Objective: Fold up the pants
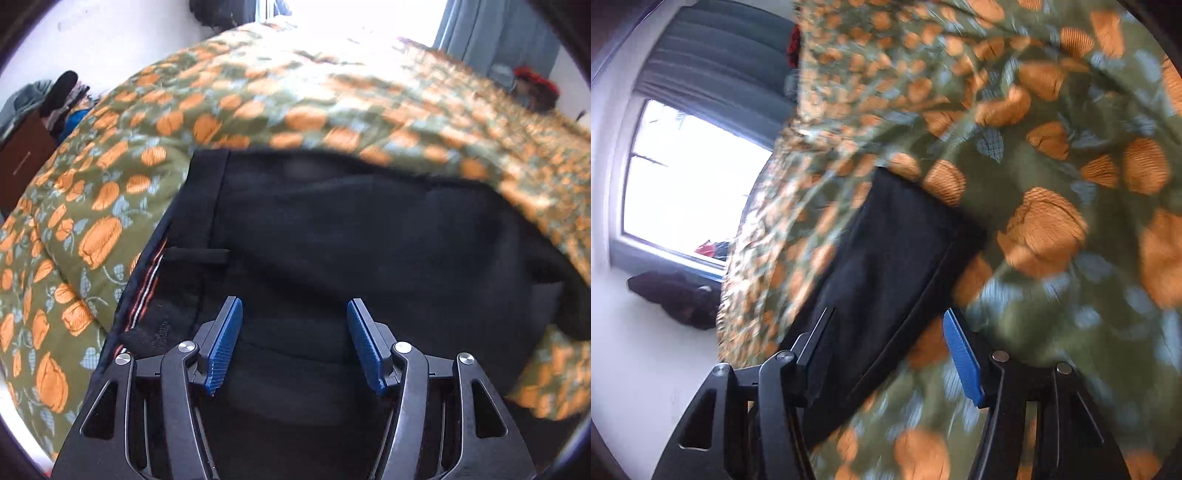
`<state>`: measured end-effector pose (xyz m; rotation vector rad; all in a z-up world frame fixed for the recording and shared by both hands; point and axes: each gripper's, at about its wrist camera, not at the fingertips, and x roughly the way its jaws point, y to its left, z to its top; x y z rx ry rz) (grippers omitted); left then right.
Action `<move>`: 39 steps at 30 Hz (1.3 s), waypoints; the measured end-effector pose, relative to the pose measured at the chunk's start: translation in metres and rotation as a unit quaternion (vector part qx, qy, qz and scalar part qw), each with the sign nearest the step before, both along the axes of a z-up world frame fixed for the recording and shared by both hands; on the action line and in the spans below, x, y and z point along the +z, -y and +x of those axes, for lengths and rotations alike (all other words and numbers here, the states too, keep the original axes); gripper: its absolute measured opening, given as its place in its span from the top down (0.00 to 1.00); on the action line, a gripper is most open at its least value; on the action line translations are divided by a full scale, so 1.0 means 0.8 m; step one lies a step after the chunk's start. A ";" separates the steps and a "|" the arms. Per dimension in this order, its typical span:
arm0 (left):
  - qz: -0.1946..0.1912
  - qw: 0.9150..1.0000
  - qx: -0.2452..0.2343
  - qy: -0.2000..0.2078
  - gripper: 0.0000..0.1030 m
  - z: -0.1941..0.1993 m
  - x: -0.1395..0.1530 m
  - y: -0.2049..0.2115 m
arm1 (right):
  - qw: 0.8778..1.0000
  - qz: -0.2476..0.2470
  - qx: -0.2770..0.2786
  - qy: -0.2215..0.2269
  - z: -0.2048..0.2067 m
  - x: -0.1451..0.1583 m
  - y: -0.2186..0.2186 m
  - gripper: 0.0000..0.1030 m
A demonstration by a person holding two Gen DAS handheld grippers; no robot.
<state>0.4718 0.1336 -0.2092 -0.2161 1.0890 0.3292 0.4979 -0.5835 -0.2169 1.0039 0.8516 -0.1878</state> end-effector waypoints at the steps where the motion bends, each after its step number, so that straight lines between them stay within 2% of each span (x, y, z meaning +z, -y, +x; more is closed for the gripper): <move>1: 0.015 1.000 -0.010 -0.002 0.39 0.000 -0.006 0.001 | 1.000 0.000 -0.004 -0.016 0.010 -0.011 0.003 0.42; 2: 0.027 0.999 -0.021 -0.003 0.38 0.000 -0.009 0.004 | 1.000 0.000 -0.002 -0.018 0.017 -0.017 0.006 0.45; 3: 0.039 0.999 -0.031 -0.004 0.38 0.000 -0.010 0.007 | 0.999 -0.026 0.021 -0.024 0.033 -0.014 0.004 0.76; 4: 0.045 0.998 -0.037 -0.005 0.37 0.000 -0.010 0.009 | 0.996 -0.074 0.043 -0.037 0.044 -0.003 0.004 0.92; 5: 0.044 0.998 -0.040 -0.005 0.36 0.001 -0.011 0.008 | 0.987 -0.139 0.069 -0.045 0.055 0.012 -0.001 0.91; 6: 0.040 0.998 -0.042 -0.005 0.36 0.002 -0.012 0.006 | 0.966 -0.237 0.087 -0.057 0.064 0.033 -0.005 0.91; 7: 0.035 0.998 -0.046 -0.006 0.36 0.003 -0.014 0.005 | 0.954 -0.277 0.091 -0.066 0.069 0.042 -0.004 0.91; 8: 0.037 0.998 -0.047 -0.006 0.36 0.005 -0.016 0.005 | 0.943 -0.310 0.093 -0.079 0.074 0.047 -0.003 0.89; 10: 0.050 0.998 -0.043 -0.004 0.35 0.005 -0.018 0.009 | 0.928 -0.342 0.100 -0.110 0.082 0.048 -0.003 0.64; 11: 0.051 0.998 -0.041 -0.001 0.35 0.005 -0.018 0.010 | 0.924 -0.348 0.097 -0.125 0.082 0.050 0.001 0.44; 12: 0.052 0.998 -0.038 0.001 0.34 0.003 -0.017 0.012 | 0.922 -0.355 0.086 -0.131 0.071 0.054 0.000 0.36; 14: 0.052 0.998 -0.031 0.005 0.32 -0.006 -0.009 0.015 | 0.923 -0.364 0.063 -0.104 0.042 0.073 -0.005 0.36; 16: 0.061 0.998 -0.026 0.014 0.25 -0.020 0.004 0.022 | 0.928 -0.363 0.056 -0.060 0.006 0.094 -0.021 0.33; 18: 0.072 0.995 -0.031 0.055 0.06 -0.047 0.022 0.038 | 0.937 -0.343 0.072 -0.009 -0.048 0.111 -0.053 0.26; 21: 0.070 0.989 -0.053 0.119 0.01 -0.072 0.032 0.060 | 0.937 -0.337 0.089 0.031 -0.126 0.118 -0.110 0.18; 22: 0.070 0.989 -0.056 0.120 0.00 -0.069 0.024 0.064 | 0.934 -0.343 0.096 0.043 -0.157 0.118 -0.137 0.16; 23: 0.067 0.991 -0.058 0.104 0.00 -0.062 0.012 0.065 | 0.929 -0.352 0.100 0.053 -0.181 0.116 -0.158 0.13; 25: 0.029 0.994 -0.070 0.074 0.00 -0.045 -0.020 0.056 | 0.923 -0.365 0.107 0.064 -0.225 0.107 -0.205 0.12; 27: 0.025 0.993 -0.071 0.090 0.00 -0.045 -0.024 0.053 | 0.918 -0.372 0.119 0.064 -0.250 0.091 -0.241 0.12; 30: 0.031 0.993 -0.072 0.092 0.00 -0.046 -0.021 0.055 | 0.901 -0.402 0.157 0.042 -0.261 0.072 -0.277 0.11; 32: 0.035 0.993 -0.072 0.091 0.00 -0.044 -0.022 0.056 | 0.897 -0.397 0.196 0.001 -0.252 0.045 -0.281 0.11; 33: 0.034 0.993 -0.072 0.091 0.00 -0.044 -0.022 0.057 | 0.898 -0.390 0.202 -0.030 -0.246 0.027 -0.276 0.10; 34: 0.033 0.993 -0.072 0.090 0.00 -0.044 -0.023 0.056 | 0.904 -0.365 0.212 -0.060 -0.240 0.005 -0.266 0.09; 36: 0.033 0.993 -0.072 0.090 0.00 -0.044 -0.022 0.057 | 0.916 -0.342 0.207 -0.044 -0.241 -0.003 -0.254 0.05; 37: 0.033 0.993 -0.072 0.090 0.00 -0.044 -0.022 0.056 | 0.917 -0.339 0.207 -0.040 -0.241 -0.003 -0.253 0.04; 39: 0.033 0.993 -0.072 0.091 0.00 -0.044 -0.022 0.056 | 0.910 -0.352 0.213 -0.046 -0.241 -0.006 -0.259 0.02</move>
